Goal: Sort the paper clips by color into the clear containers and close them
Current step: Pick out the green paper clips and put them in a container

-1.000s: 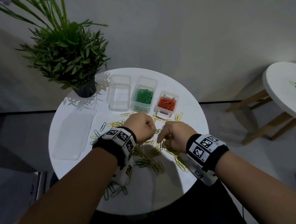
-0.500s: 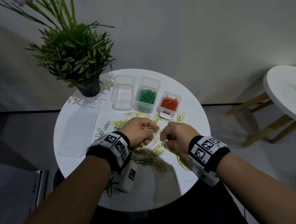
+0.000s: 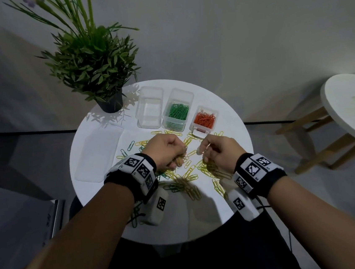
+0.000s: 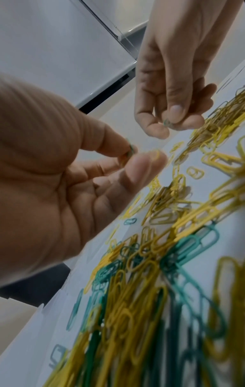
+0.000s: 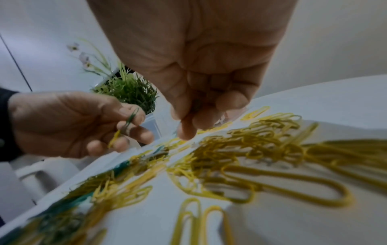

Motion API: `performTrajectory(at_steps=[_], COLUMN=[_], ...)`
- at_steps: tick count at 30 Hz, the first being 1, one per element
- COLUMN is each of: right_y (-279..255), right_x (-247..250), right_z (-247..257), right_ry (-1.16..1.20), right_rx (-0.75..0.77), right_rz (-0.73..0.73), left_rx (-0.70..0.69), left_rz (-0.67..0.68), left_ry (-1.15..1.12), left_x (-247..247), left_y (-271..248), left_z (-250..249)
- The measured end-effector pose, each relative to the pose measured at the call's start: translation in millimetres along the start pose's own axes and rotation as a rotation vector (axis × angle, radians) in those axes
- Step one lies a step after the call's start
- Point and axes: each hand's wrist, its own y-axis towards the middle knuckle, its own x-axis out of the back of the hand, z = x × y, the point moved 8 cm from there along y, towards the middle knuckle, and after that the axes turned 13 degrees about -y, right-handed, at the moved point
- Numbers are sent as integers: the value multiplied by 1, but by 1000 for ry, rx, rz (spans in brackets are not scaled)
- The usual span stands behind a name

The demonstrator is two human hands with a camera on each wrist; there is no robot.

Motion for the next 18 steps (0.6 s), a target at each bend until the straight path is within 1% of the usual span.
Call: performTrajectory(at_steps=[3, 5, 7, 8, 9, 11, 13, 15, 18], right_y=[-7, -13, -21, -24, -27, -30, -29, -28, -25], right_x=[-7, -19, -33, -39, -42, -49, -57, -64, -65], right_z=[7, 20, 35, 43, 50, 61, 67, 72, 73], right_ry=[140, 138, 6, -95, -188, -298, -384, -456, -441], right_rx=[-21, 1, 58, 102, 141, 199, 226, 243, 210], right_rz=[21, 82, 148, 155, 143, 144, 192, 219, 220], left_rx=[-110, -150, -137, -123, -113, -99, -78, -38, 35], left_rz=[-64, -123, -129, -120, -112, -101, -120, -187, -253], left_ry=[123, 122, 2, -53, -83, -80, -77, -101, -184], left_x=[12, 21, 26, 28, 29, 34, 41, 51, 62], left_y=[-2, -7, -15, -20, -26, -35, -43, -51, -62], left_z=[-8, -12, -9, -7, -5, 1, 11, 23, 39])
